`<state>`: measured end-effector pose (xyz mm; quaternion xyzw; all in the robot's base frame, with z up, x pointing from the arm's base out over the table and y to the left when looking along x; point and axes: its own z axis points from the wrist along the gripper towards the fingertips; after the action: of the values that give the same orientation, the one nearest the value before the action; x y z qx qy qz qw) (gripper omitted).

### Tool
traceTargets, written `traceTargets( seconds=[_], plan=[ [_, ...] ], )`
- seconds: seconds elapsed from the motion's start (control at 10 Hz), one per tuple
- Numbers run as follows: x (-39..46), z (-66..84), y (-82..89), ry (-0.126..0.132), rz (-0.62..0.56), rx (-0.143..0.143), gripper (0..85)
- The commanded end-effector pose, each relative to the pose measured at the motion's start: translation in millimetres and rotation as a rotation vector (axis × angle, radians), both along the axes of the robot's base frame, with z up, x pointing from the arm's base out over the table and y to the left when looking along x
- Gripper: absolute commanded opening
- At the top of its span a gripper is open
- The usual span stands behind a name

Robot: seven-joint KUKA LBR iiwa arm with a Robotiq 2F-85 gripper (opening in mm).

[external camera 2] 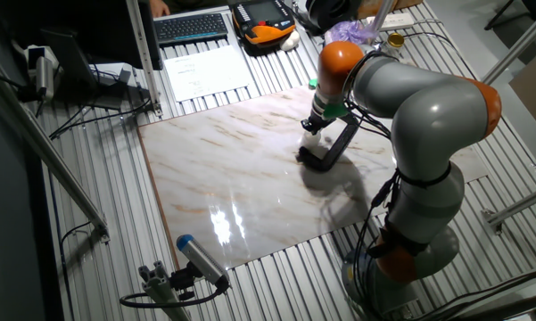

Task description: Unscrew the lid from the jar

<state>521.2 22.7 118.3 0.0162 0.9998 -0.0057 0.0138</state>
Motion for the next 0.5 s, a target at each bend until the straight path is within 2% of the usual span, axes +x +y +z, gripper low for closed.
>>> traceTargets(
  seconds=[0.0, 0.4],
  plan=[
    [0.1, -0.5, -0.1, -0.002, -0.01, -0.001, 17.0],
    [-0.1, -1.7, 0.0, -0.007, -0.032, -0.011, 17.0]
  ],
)
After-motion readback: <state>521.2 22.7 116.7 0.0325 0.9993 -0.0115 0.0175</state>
